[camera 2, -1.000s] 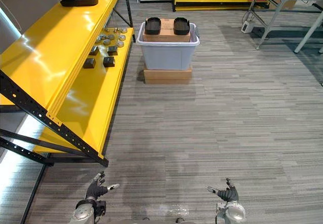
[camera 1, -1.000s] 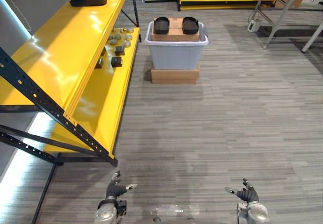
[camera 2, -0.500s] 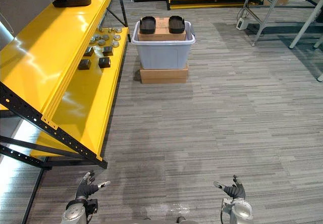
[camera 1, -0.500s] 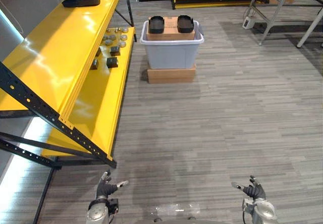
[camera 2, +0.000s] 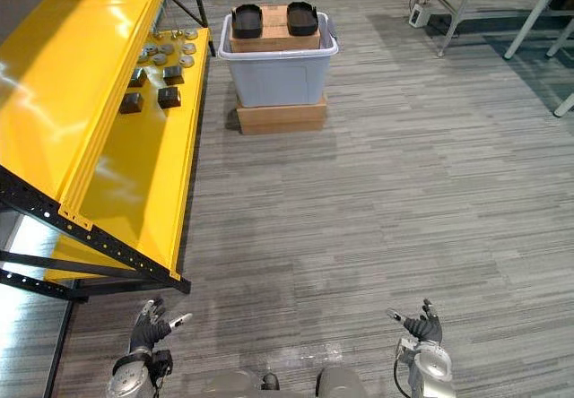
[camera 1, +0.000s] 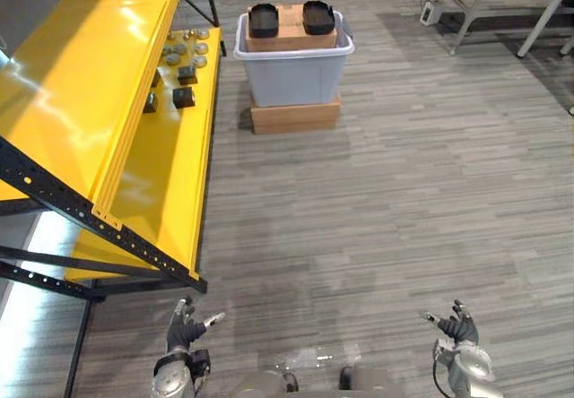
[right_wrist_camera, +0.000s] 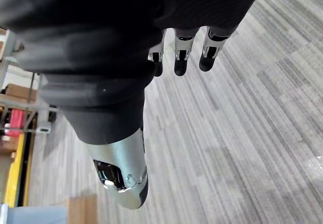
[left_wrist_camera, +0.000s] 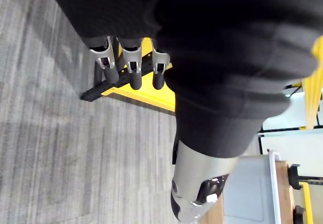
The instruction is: Walk over and take plastic housings, then place them on the shelf
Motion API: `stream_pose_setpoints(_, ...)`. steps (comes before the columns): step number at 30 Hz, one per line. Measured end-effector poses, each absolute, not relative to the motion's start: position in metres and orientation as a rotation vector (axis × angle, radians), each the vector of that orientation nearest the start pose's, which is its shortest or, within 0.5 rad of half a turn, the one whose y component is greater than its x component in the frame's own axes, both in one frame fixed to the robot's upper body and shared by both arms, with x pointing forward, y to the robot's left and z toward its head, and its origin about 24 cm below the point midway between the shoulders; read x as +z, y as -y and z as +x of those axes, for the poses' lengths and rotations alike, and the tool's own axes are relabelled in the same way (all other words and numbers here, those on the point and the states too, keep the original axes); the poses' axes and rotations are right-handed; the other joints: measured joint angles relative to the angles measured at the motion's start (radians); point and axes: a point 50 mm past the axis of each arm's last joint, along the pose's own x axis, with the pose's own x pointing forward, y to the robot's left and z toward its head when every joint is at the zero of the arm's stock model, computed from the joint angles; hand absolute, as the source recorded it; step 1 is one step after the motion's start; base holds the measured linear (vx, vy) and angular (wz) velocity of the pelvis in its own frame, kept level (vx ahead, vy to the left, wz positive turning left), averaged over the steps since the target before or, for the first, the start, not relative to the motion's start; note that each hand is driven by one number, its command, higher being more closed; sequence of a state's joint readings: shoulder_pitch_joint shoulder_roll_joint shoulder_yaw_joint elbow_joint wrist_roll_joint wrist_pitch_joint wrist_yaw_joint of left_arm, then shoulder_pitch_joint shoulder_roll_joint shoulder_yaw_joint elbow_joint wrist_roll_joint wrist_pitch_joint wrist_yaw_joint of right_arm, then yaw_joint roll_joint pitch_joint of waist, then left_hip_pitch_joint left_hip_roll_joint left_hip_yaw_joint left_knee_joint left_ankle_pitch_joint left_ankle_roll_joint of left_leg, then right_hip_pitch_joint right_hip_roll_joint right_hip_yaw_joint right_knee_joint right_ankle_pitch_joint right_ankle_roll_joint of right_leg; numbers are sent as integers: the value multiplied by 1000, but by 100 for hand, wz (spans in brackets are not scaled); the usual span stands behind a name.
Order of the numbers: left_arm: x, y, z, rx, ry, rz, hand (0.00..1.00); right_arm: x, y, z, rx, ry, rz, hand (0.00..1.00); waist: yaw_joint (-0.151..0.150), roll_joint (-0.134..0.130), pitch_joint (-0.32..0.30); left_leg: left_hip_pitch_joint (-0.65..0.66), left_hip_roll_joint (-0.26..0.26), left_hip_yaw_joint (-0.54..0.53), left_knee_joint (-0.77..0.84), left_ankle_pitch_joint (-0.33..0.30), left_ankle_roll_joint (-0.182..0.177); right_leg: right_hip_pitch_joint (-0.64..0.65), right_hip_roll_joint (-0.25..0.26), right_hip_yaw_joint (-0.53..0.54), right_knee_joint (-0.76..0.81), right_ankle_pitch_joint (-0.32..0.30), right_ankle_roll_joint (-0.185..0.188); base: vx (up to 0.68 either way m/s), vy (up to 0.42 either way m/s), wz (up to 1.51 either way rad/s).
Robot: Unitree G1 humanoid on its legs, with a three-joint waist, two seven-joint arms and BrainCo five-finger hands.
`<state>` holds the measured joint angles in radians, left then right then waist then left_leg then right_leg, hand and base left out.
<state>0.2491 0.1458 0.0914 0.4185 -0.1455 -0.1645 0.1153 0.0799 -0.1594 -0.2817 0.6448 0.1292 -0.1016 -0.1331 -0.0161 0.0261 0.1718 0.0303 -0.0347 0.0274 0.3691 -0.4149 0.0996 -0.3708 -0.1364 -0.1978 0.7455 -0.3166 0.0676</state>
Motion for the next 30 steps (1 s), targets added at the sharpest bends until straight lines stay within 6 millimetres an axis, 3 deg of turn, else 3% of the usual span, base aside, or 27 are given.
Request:
stream_pose_setpoints(1,-74,-229,157,327,-462,30,0,-85,266,170,-508,-557,-7,0,1,2,1,21,14,-4,-21,-4,-7,-39,15,-7,-55,2,-2,478,-51,27)
stream_pose_setpoints(2,-71,-225,165,313,-442,27,0,-79,267,179,-501,-527,-11,0,-1,24,14,63,53,-20,-57,-14,-30,-96,56,-22,-182,54,0,497,-62,27)
stream_pose_setpoints(3,-69,-224,168,309,-432,26,0,-77,267,181,-499,-515,-12,0,-6,30,20,80,68,-27,-69,-16,-46,-116,79,-24,-249,100,-3,640,-96,31)
stream_pose_setpoints(5,-66,-226,174,323,-413,38,0,-73,262,190,-464,-493,-24,0,-23,8,21,162,83,-48,-117,-22,-97,-142,121,-12,-512,358,-55,625,-143,36)
stream_pose_setpoints(6,-67,-226,172,321,-422,39,0,-72,262,190,-457,-491,-34,0,-30,4,18,184,88,-64,-116,-29,-110,-141,117,0,-502,462,-101,667,-176,24)
stream_pose_setpoints(7,-69,-218,177,305,-425,20,0,-69,267,193,-454,-482,-56,0,-31,46,19,194,120,-75,-106,-23,-125,-166,142,-25,-425,455,-131,653,-206,18)
stream_pose_setpoints(8,-65,-214,185,286,-401,18,0,-64,266,200,-445,-458,-54,0,-29,52,20,168,135,-83,-66,38,-205,-195,134,-33,-337,376,-155,786,-252,2)
stream_pose_setpoints(10,-66,-212,187,284,-396,9,0,-62,260,208,-418,-445,-56,0,-31,56,23,112,127,-84,96,197,-186,-153,140,-49,-313,296,-176,684,-241,6)
stream_pose_setpoints(11,-71,-210,184,287,-422,2,0,-64,255,208,-391,-454,-65,0,-25,55,27,48,135,-81,280,370,-177,-60,158,-42,-366,262,-180,699,-231,8)
stream_pose_setpoints(12,-76,-211,180,287,-445,3,0,-66,247,209,-366,-461,-63,0,-22,57,33,-39,172,-68,519,358,-160,61,191,-41,-446,251,-184,679,-222,5)
stream_pose_setpoints(14,-80,-212,175,291,-468,5,0,-68,239,210,-347,-460,-49,0,-11,44,43,-165,225,-6,785,289,-87,218,223,-29,-547,242,-196,662,-193,-6)
stream_pose_setpoints(15,-82,-211,172,289,-478,3,0,-67,238,211,-351,-456,-42,0,8,31,50,-246,224,28,835,249,-66,303,225,-8,-602,237,-199,548,-140,-19)
stream_pose_setpoints(18,-85,-208,167,294,-495,-19,0,-67,241,212,-360,-455,-42,0,34,29,56,-393,166,49,708,178,-79,421,218,14,-693,212,-189,532,-51,-14)
stream_pose_setpoints(19,-85,-207,166,296,-498,-28,0,-69,241,210,-366,-467,-36,0,36,23,61,-437,120,52,547,165,-87,466,206,12,-712,190,-178,496,20,15)
stream_pose_setpoints(21,-87,-203,164,294,-503,-39,0,-73,243,206,-376,-491,-31,0,38,9,69,-472,49,53,260,189,-113,524,183,8,-729,152,-159,508,48,11)
stream_pose_setpoints(22,-88,-200,163,296,-509,-50,0,-74,245,205,-398,-494,-31,0,52,19,67,-474,24,51,37,250,-143,562,185,11,-753,134,-142,544,88,-24)
stream_pose_setpoints(23,-89,-198,162,298,-514,-57,0,-75,249,203,-421,-500,-27,0,67,29,62,-472,17,47,-117,336,-127,601,195,30,-777,111,-122,546,106,-34)
stream_pose_setpoints(24,-90,-199,161,300,-517,-56,0,-77,248,202,-426,-511,-26,0,78,27,60,-468,14,48,-111,393,-103,617,190,39,-780,98,-108,570,130,-39)
stream_pose_setpoints(25,-90,-199,160,305,-522,-58,0,-80,246,197,-429,-527,-17,0,87,12,46,-455,2,65,-107,479,-36,635,170,46,-766,79,-81,609,151,-17)
stream_pose_setpoints(26,-90,-196,162,303,-518,-68,0,-83,244,194,-439,-536,-1,0,85,-10,37,-455,-17,82,-85,452,0,611,137,49,-687,57,-49,628,151,-12)
stream_pose_setpoints(27,-89,-193,164,299,-514,-77,0,-84,244,193,-447,-538,8,0,87,-16,35,-451,-21,89,-72,429,6,588,125,54,-625,51,-40,624,163,-15)
stream_pose_setpoints(28,-89,-188,165,290,-514,-87,0,-85,241,192,-453,-544,24,0,88,-21,36,-422,-22,101,-43,384,18,529,101,68,-443,49,-27,596,169,-29)
stream_pose_setpoints(30,-90,-188,164,281,-522,-80,0,-91,234,187,-450,-566,48,0,76,-39,30,-337,-43,105,-23,313,31,404,44,69,-64,99,60,653,184,-18)
